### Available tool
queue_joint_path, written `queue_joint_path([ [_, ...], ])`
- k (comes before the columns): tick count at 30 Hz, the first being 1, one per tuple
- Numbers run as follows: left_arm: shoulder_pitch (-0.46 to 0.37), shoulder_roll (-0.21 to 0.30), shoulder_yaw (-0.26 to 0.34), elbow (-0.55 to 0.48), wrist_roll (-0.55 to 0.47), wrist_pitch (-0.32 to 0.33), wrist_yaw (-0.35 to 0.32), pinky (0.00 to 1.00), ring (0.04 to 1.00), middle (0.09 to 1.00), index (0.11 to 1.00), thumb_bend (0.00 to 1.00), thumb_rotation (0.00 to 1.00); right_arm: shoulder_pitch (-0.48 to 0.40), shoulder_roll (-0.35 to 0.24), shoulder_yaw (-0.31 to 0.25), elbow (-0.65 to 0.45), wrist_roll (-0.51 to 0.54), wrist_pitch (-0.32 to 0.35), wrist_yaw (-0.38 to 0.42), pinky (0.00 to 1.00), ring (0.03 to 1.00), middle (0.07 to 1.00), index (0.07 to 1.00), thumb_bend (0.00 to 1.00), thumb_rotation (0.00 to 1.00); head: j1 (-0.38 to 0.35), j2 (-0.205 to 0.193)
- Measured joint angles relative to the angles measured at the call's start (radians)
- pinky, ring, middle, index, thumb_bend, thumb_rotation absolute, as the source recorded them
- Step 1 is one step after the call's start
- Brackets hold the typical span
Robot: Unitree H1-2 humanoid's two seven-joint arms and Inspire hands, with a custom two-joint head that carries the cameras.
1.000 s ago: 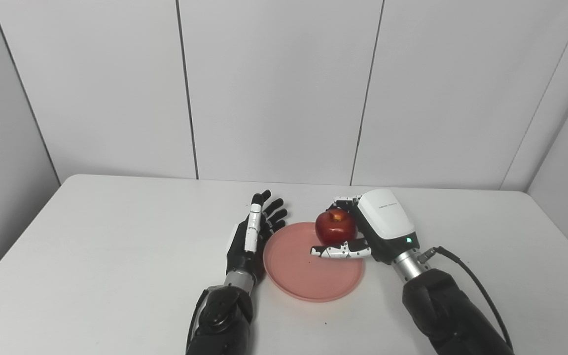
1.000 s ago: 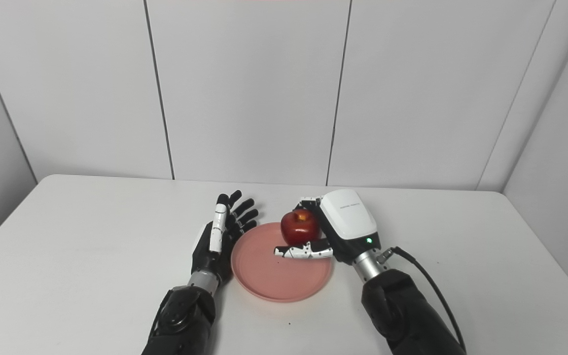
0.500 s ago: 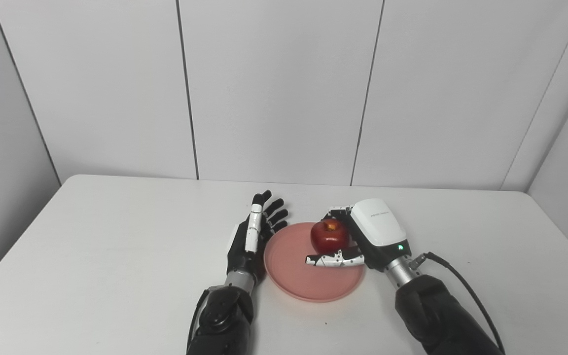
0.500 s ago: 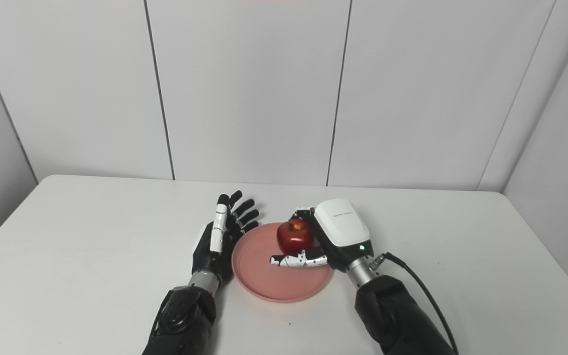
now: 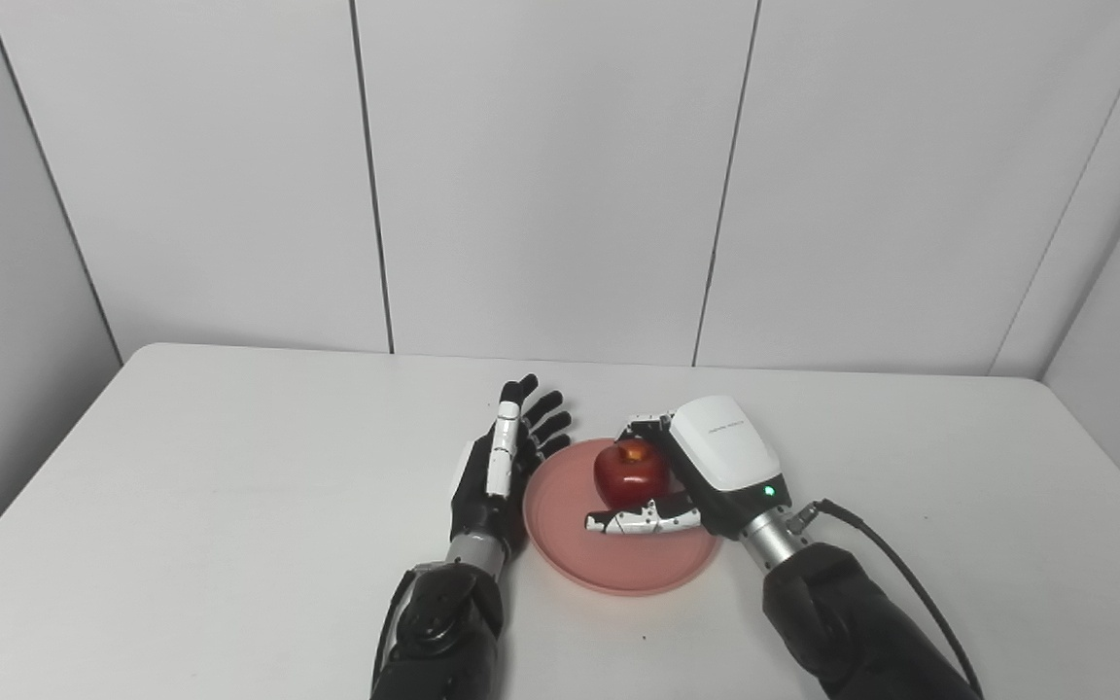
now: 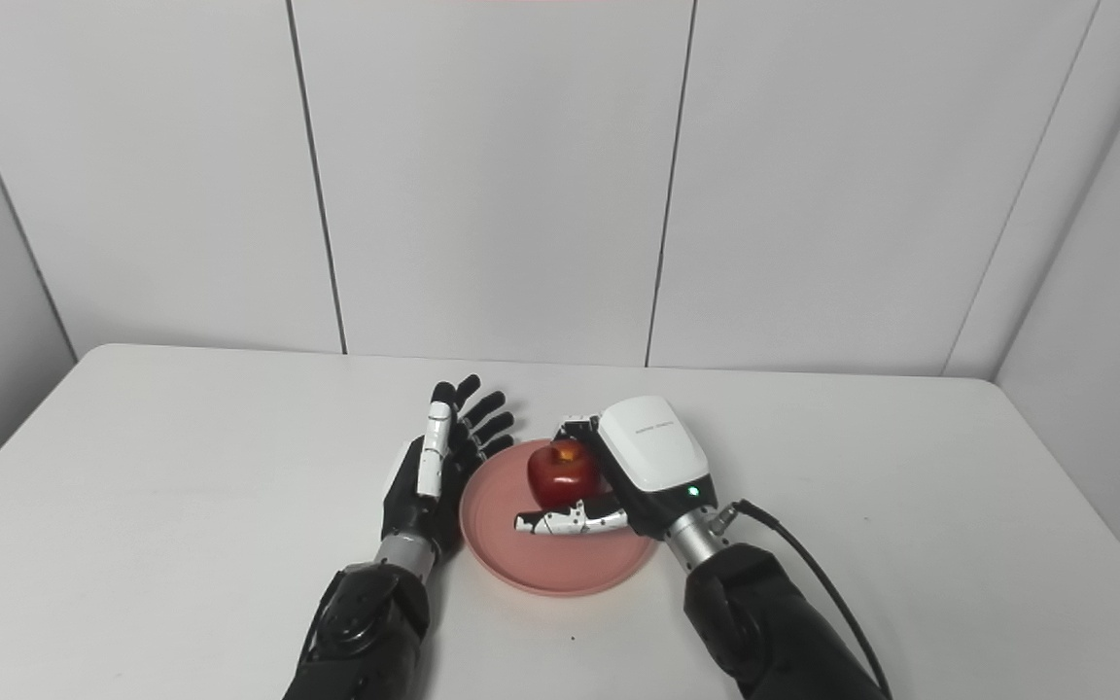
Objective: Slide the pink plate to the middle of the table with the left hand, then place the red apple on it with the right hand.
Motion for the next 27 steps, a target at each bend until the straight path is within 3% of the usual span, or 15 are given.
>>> queue_joint_path([
  [19,-0.003,-0.001,0.000,0.006,0.000,-0.004,0.000,0.86,0.840,0.863,0.907,0.71,0.92,-0.004,0.004,0.035,0.030,-0.017,-0.001,0.002,0.13,0.189,0.278,0.406,0.58,0.67,0.003,0.008],
  [27,-0.003,-0.002,0.001,0.006,0.000,-0.004,0.000,0.85,0.836,0.862,0.912,0.70,0.92,-0.006,0.002,0.044,0.037,-0.019,0.000,0.003,0.17,0.231,0.328,0.454,0.61,0.63,0.002,0.011],
])
